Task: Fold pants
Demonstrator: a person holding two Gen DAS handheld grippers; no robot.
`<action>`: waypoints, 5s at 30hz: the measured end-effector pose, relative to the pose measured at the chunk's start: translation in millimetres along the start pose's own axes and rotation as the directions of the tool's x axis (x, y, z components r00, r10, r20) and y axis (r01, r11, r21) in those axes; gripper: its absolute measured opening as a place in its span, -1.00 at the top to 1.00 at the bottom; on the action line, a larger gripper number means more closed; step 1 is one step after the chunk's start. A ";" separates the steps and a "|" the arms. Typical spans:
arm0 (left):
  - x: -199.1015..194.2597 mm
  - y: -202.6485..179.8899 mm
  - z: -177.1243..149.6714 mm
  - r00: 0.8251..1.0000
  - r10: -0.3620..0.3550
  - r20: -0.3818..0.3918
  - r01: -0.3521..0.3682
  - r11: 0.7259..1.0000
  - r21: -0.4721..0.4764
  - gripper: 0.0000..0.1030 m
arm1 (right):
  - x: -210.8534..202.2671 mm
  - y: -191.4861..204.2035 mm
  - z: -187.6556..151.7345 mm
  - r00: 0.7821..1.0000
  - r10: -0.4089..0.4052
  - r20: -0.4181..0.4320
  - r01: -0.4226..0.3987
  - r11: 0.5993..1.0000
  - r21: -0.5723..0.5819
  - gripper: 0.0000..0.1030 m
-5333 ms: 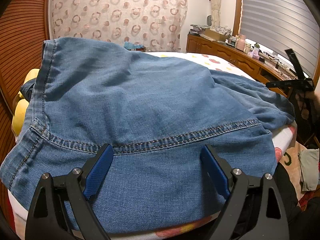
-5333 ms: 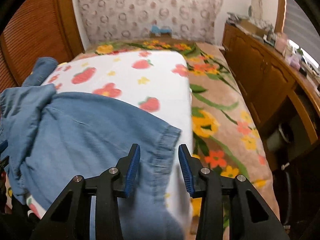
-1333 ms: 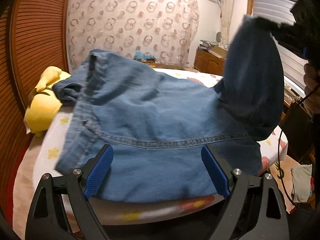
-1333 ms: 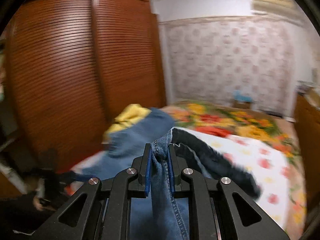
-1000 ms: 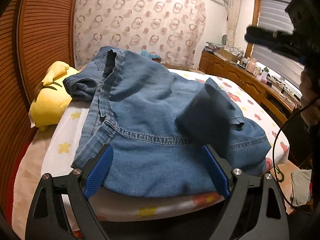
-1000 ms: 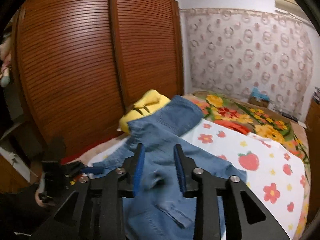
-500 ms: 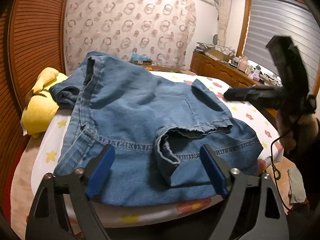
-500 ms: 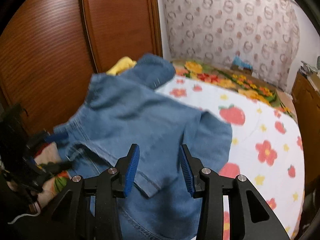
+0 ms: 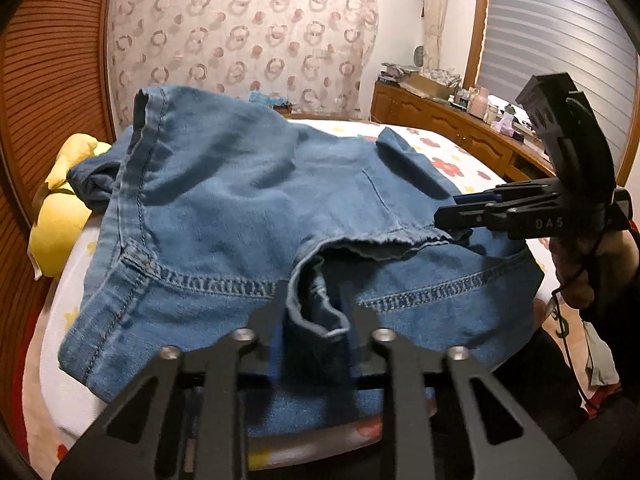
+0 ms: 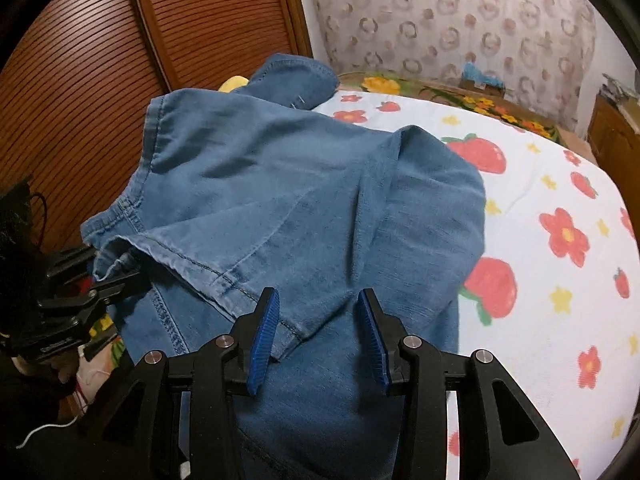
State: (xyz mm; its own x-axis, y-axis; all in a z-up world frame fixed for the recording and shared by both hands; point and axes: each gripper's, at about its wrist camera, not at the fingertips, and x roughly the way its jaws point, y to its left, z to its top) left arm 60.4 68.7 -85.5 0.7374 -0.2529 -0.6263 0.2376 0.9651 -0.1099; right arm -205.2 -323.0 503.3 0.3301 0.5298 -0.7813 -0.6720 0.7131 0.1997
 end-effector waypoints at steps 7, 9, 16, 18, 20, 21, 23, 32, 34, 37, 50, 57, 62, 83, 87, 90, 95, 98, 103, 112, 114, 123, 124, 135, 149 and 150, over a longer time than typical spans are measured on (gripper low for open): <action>-40.5 -7.1 21.2 0.993 -0.062 0.100 0.064 0.998 -0.014 0.84 | -29.0 31.9 46.3 0.990 0.100 0.094 -0.093 0.992 -0.081 0.92; -59.0 -9.4 28.8 0.986 -0.075 0.149 0.078 0.997 -0.015 0.84 | -50.8 45.9 69.2 0.984 0.106 0.146 -0.090 0.990 -0.112 0.92; -96.9 -1.0 37.6 0.971 -0.045 0.234 0.052 0.998 -0.022 0.84 | -101.5 98.6 154.8 0.957 0.109 0.270 -0.048 0.974 -0.222 0.93; -102.2 5.4 34.2 0.970 -0.033 0.241 0.042 0.999 -0.033 0.84 | -101.3 115.1 176.5 0.956 0.107 0.275 -0.038 0.969 -0.243 0.92; -105.2 13.1 29.8 0.970 -0.017 0.243 0.029 0.999 -0.045 0.84 | -91.8 130.9 192.2 0.958 0.109 0.267 -0.035 0.964 -0.265 0.93; -103.2 15.7 28.1 0.971 -0.009 0.239 0.021 0.999 -0.050 0.84 | -82.7 135.2 200.9 0.959 0.109 0.262 -0.034 0.961 -0.275 0.93; -99.5 23.4 22.3 0.974 0.007 0.226 0.008 0.998 -0.066 0.84 | -61.4 134.2 217.5 0.964 0.111 0.243 -0.037 0.956 -0.292 0.93; -63.5 55.3 -9.6 0.994 0.034 0.108 -0.019 0.991 -0.136 0.84 | 51.2 134.5 259.1 0.991 0.093 0.096 -0.057 0.945 -0.323 0.93; -62.3 59.4 -14.0 0.994 0.039 0.097 -0.024 0.989 -0.145 0.84 | 66.5 142.9 264.8 0.994 0.083 0.073 -0.055 0.943 -0.329 0.93; -60.8 60.6 -17.1 0.995 0.044 0.084 -0.031 0.988 -0.152 0.84 | 72.1 146.6 265.2 0.997 0.067 0.049 -0.047 0.944 -0.326 0.92; -58.8 56.2 -16.6 0.996 0.068 0.057 -0.059 0.988 -0.146 0.70 | 16.8 112.3 235.7 0.994 0.045 0.099 -0.015 0.959 -0.284 0.17; -65.6 58.2 -12.5 0.991 0.106 0.081 -0.092 0.984 -0.153 0.36 | -59.8 69.9 190.7 0.980 -0.012 0.199 0.065 0.963 -0.262 0.17; -66.1 55.4 -4.4 0.990 0.095 0.105 -0.078 0.985 -0.153 -0.03 | -99.6 44.0 162.9 0.969 -0.086 0.232 0.140 0.964 -0.227 0.17; -45.8 13.7 8.1 0.996 0.046 0.081 -0.040 0.996 -0.074 -0.61 | -86.6 4.6 59.8 0.990 -0.106 0.095 0.110 0.994 -0.029 0.17; -33.9 7.2 5.2 0.998 0.045 0.051 -0.041 0.997 -0.060 -0.61 | -67.1 -8.7 66.1 0.995 -0.075 0.073 0.073 0.997 0.020 0.17; -27.2 7.6 3.1 0.998 0.046 0.032 -0.043 0.997 -0.063 -0.61 | -47.9 -16.8 79.2 0.997 -0.055 0.056 0.051 0.997 0.057 0.17; -18.2 10.8 -1.0 0.998 0.055 0.005 -0.054 0.996 -0.069 -0.61 | -26.0 -31.4 100.3 0.999 -0.019 0.041 0.014 0.992 0.123 0.17; -15.5 13.5 -3.8 0.998 0.062 -0.007 -0.062 0.996 -0.071 -0.61 | -17.6 -32.6 103.5 1.000 -0.001 0.026 -0.002 0.991 0.133 0.17; -9.0 18.2 -8.7 0.998 0.063 -0.025 -0.064 0.995 -0.074 -0.61 | -10.4 -30.5 96.6 1.000 0.012 0.018 -0.014 0.993 0.117 0.17; -7.6 19.6 -9.7 0.998 0.057 -0.034 -0.059 0.996 -0.074 -0.61 | 28.4 -57.1 133.1 0.995 0.096 -0.022 -0.089 0.969 0.231 0.16; -7.2 19.8 -10.0 0.998 0.055 -0.034 -0.057 0.996 -0.075 -0.61 | 39.8 -63.4 141.1 0.992 0.115 -0.040 -0.101 0.959 0.263 0.16; -6.6 19.4 -13.3 0.998 0.043 -0.044 -0.046 0.997 -0.068 -0.61 | 7.6 -55.8 160.6 0.980 0.097 0.176 -0.133 0.970 0.206 0.85; -6.7 19.6 -13.6 0.998 0.042 -0.044 -0.045 0.997 -0.070 -0.61 | -1.0 -50.6 160.3 0.974 0.087 0.209 -0.125 0.976 0.179 0.85; -20.2 19.2 -9.3 0.998 0.061 -0.019 -0.062 0.995 -0.081 -0.61 | -12.7 -30.2 115.1 0.996 -0.047 0.074 0.042 0.997 0.061 0.13; -22.1 -6.6 6.5 0.999 0.038 0.010 -0.038 0.999 -0.028 -0.61 | -23.6 -35.2 31.0 1.000 0.018 -0.023 -0.015 0.992 0.128 0.07; -21.1 -6.9 6.6 0.999 0.038 0.007 -0.038 0.999 -0.027 -0.61 | -21.1 -33.7 30.0 1.000 0.021 -0.022 -0.017 0.991 0.135 0.07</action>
State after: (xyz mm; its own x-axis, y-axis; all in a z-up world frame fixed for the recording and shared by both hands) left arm 47.4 66.8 -66.4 0.7506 -0.2165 -0.6243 0.1922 0.9755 -0.1072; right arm -169.6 -344.4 530.8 0.3011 0.5340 -0.7900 -0.5823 0.7591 0.2911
